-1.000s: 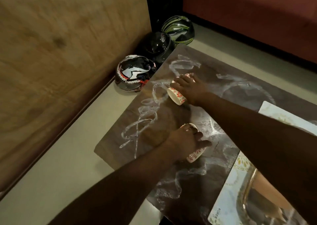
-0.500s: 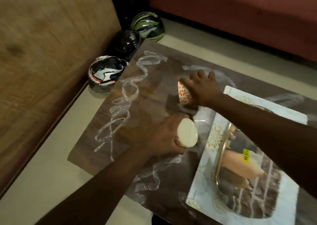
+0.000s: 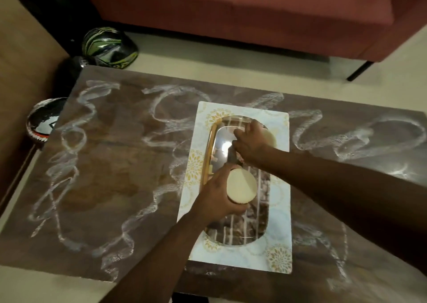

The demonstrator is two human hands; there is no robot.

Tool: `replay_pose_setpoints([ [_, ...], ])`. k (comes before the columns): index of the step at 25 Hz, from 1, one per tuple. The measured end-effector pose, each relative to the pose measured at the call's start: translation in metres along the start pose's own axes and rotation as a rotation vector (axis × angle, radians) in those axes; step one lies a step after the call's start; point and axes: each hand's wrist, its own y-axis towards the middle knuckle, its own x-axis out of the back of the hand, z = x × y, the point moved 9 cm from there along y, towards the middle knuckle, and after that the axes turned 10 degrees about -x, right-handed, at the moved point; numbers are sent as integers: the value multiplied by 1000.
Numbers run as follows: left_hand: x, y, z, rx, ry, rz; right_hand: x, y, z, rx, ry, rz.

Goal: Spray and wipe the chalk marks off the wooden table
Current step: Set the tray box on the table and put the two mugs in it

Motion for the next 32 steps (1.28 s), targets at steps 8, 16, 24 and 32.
replay_pose_setpoints([
  [8, -11, -3, 3, 9, 26, -5, 6, 3, 26, 38, 66, -101],
  [16, 10, -13, 15, 102, 126, -48, 22, -58, -37, -101, 1060, -384],
  [24, -9, -39, 9, 508, -1270, -361, -26, -130, 5, 42, 2369, 237],
  [32, -36, -53, 31, 637, -1069, -382, -51, -131, -11, -143, 2189, 97],
])
